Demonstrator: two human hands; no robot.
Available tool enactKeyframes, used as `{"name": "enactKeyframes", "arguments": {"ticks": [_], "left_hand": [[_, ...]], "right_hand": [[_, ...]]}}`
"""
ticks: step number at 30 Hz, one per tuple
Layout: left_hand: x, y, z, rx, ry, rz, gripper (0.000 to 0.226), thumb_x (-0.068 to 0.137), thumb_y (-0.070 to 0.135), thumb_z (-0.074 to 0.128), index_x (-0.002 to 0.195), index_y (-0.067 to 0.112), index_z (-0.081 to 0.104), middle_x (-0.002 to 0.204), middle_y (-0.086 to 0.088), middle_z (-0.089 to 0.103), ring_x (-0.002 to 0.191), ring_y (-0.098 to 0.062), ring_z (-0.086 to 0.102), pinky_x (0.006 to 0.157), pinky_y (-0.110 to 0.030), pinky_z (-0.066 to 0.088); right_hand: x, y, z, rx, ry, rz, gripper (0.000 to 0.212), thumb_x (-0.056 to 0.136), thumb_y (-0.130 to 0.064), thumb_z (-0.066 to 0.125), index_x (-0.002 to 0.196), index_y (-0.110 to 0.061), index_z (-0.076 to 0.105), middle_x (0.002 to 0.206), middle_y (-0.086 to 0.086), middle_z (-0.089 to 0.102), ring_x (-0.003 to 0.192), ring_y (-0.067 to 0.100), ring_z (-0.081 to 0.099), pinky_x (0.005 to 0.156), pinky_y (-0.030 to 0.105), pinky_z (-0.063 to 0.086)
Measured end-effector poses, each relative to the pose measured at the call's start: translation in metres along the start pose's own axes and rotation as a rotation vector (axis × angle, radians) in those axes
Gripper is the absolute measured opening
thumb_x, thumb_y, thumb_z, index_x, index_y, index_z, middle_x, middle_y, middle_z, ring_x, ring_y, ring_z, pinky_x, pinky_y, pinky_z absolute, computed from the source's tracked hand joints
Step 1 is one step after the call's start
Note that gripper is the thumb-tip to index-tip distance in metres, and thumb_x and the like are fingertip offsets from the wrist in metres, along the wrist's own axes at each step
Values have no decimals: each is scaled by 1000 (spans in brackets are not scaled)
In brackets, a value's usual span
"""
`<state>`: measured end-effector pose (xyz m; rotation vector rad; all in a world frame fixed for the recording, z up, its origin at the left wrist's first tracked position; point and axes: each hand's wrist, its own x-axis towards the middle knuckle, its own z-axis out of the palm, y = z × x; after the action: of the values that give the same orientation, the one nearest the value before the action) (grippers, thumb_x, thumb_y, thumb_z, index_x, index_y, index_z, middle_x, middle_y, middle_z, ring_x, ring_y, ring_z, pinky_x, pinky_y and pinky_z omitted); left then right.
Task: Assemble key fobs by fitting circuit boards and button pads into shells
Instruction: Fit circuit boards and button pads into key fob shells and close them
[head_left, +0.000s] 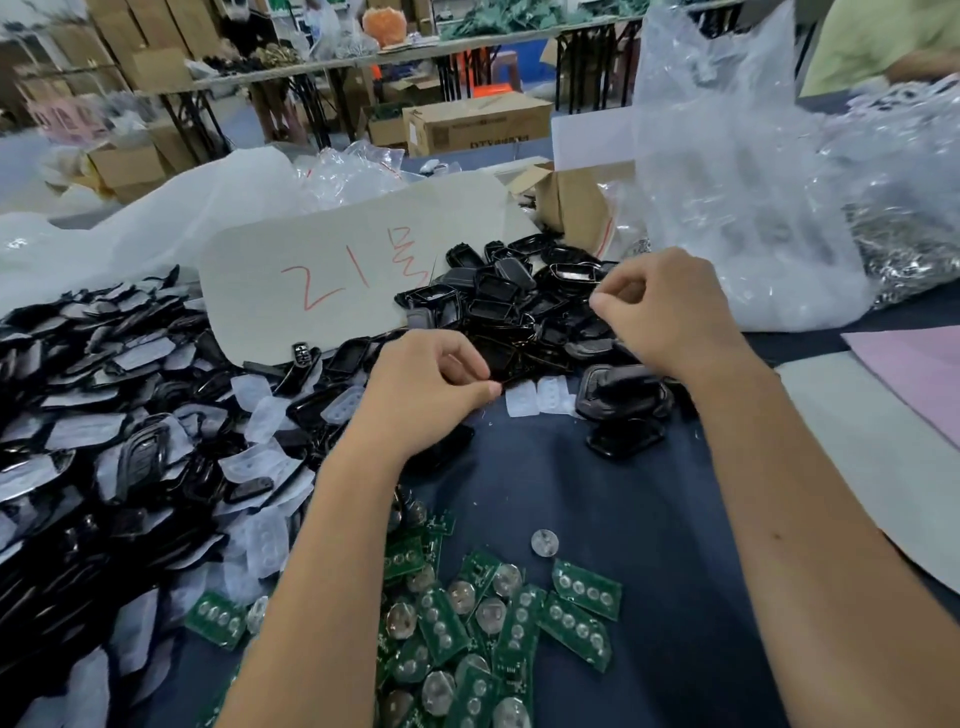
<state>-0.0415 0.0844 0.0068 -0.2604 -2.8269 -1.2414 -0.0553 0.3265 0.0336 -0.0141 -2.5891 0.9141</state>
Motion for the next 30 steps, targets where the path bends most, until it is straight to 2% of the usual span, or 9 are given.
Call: {"name": "enactKeyframes", "arguments": {"ticks": [4, 6, 10, 12, 15, 19, 22, 25, 30], "left_hand": [[-4, -6, -20, 277, -213, -77, 30, 68, 29, 96, 87, 27, 73, 80, 9, 72, 63, 0, 61, 63, -19, 46], [-6, -9, -25, 311, -263, -96, 33, 68, 28, 97, 91, 26, 74, 82, 8, 72, 66, -1, 61, 59, -15, 42], [-6, -16, -32, 297, -273, -50, 29, 68, 20, 96, 88, 24, 76, 77, 5, 71, 59, 0, 58, 58, -12, 45], [-6, -24, -36, 267, -233, -25, 23, 71, 20, 94, 82, 28, 76, 73, 4, 70, 54, 2, 54, 59, -17, 45], [-5, -37, -39, 199, -87, -21, 17, 76, 19, 88, 75, 28, 74, 67, 4, 68, 49, 3, 50, 57, -17, 40], [-5, -51, -44, 103, 161, -90, 11, 81, 25, 84, 76, 26, 74, 69, 2, 70, 62, -5, 58, 56, -14, 42], [-7, -56, -49, -82, 263, -178, 12, 93, 25, 74, 83, 20, 69, 72, -3, 69, 55, -10, 59, 52, -20, 43], [-10, -56, -53, -377, 266, -244, 13, 102, 20, 61, 97, 9, 57, 75, -11, 76, 45, -22, 63, 38, -24, 41], [-8, -54, -51, -493, 297, -306, 5, 101, 17, 60, 99, 12, 61, 71, -3, 76, 39, -13, 50, 37, -20, 37]], "right_hand": [[-2, -29, 19, 97, -118, -133, 11, 90, -25, 76, 79, -25, 79, 65, -15, 66, 63, 1, 62, 61, 11, 42], [-1, -41, 25, 60, -361, -155, 21, 92, -28, 76, 71, -24, 75, 62, -7, 70, 56, 1, 62, 56, 8, 43], [-11, -66, 42, -53, -1001, -74, 18, 94, -23, 76, 83, -9, 78, 75, 6, 78, 69, 18, 77, 63, 29, 64], [-21, -79, 54, -102, -1151, -70, 17, 91, -23, 81, 84, -8, 77, 77, 10, 78, 68, 22, 76, 64, 32, 65], [-36, -101, 70, -186, -1156, -152, 26, 82, -34, 89, 84, -12, 75, 58, 2, 72, 58, 19, 74, 54, 28, 62], [-50, -121, 87, -318, -1089, -342, 45, 74, -41, 93, 95, -5, 76, 77, 10, 77, 51, 14, 70, 48, 25, 59], [-53, -128, 91, -340, -1093, -477, 31, 75, -37, 92, 84, -12, 76, 76, 1, 73, 58, 11, 61, 46, 21, 45], [-43, -122, 87, -303, -1127, -456, 19, 80, -28, 89, 77, -18, 72, 69, -4, 69, 60, 11, 60, 51, 19, 44], [-22, -94, 83, 55, -1040, -307, 12, 86, -14, 83, 93, -17, 75, 75, 1, 76, 60, 8, 64, 54, 20, 49]]}}
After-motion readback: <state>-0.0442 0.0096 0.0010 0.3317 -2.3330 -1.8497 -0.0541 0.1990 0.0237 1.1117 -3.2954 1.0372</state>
